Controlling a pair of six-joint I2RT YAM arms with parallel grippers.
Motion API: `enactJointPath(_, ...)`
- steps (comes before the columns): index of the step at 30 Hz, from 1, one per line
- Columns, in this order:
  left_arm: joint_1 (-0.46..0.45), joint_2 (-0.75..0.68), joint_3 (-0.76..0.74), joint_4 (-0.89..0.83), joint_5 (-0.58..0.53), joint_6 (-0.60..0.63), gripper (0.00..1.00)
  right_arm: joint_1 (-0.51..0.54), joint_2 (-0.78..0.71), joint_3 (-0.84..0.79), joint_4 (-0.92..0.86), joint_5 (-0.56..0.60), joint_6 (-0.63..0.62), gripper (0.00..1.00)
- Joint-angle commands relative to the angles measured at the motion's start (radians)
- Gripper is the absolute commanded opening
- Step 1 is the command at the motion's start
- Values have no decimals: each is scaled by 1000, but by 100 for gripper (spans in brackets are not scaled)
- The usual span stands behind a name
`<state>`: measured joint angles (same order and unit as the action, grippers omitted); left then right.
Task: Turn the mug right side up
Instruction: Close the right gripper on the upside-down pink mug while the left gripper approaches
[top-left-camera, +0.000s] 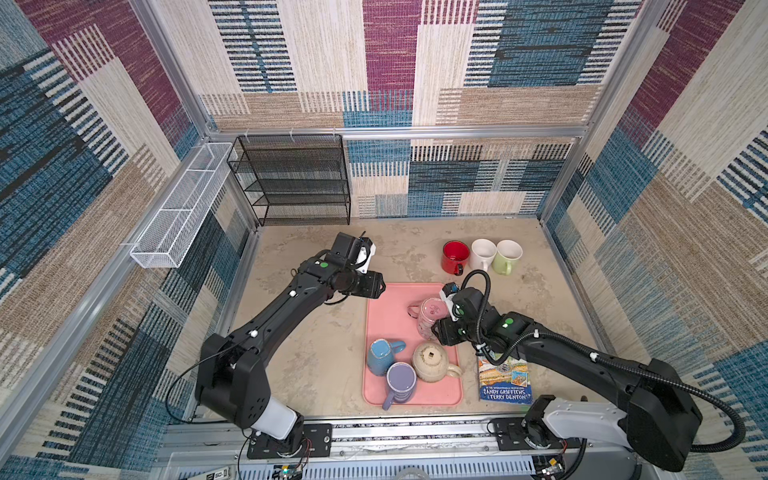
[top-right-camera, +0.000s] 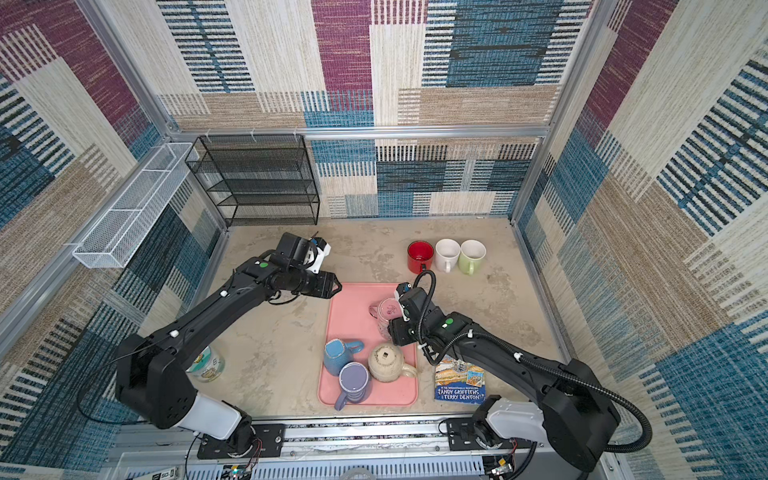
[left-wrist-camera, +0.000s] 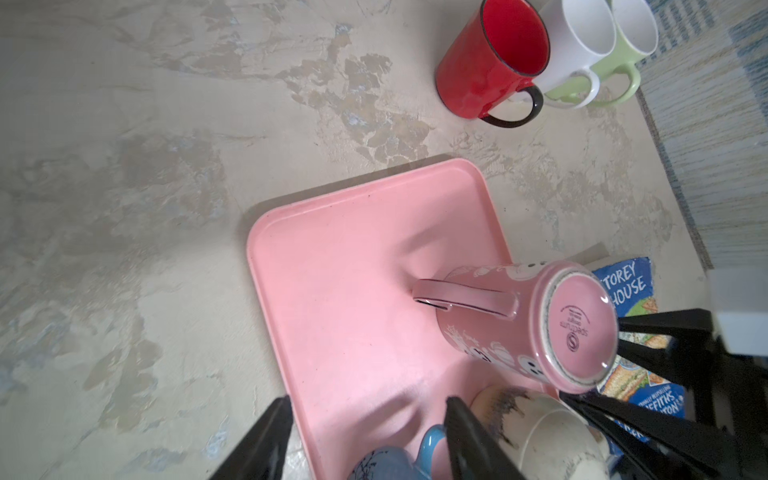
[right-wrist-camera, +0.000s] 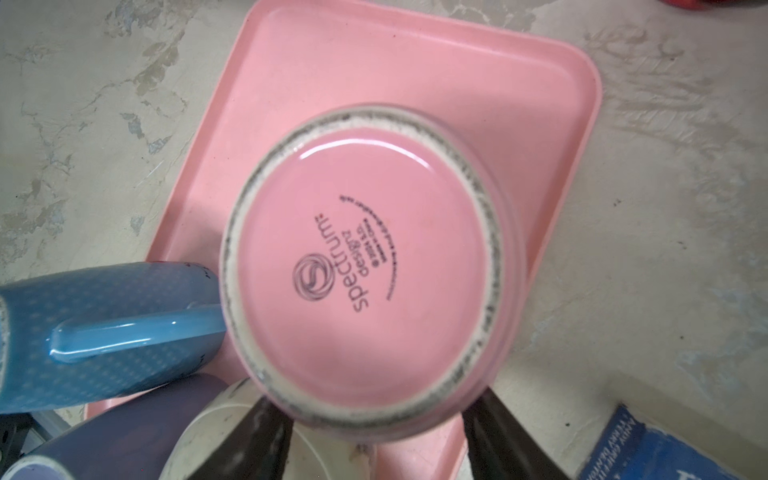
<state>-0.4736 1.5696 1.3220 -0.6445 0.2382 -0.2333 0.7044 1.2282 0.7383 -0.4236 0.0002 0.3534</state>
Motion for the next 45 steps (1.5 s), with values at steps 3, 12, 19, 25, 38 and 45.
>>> enactJointPath(3,-29,140,115,-20,23,-1,41,-26,14,1,70,34,-8,67)
enactJointPath(12,-90,342,259,-24,59,0,20,-108,35,-6,137,-31,-16,69)
enactJointPath(19,-116,447,355,-23,72,-5,16,-130,67,12,143,-44,-21,69)
enactJointPath(25,-138,484,357,3,75,-3,12,-147,82,14,148,-55,-27,52)
enactJointPath(38,-158,442,197,127,113,-51,9,-171,150,46,151,-66,-46,50)
enactJointPath(45,-153,385,132,173,68,-57,8,-183,147,50,136,-62,-57,50)
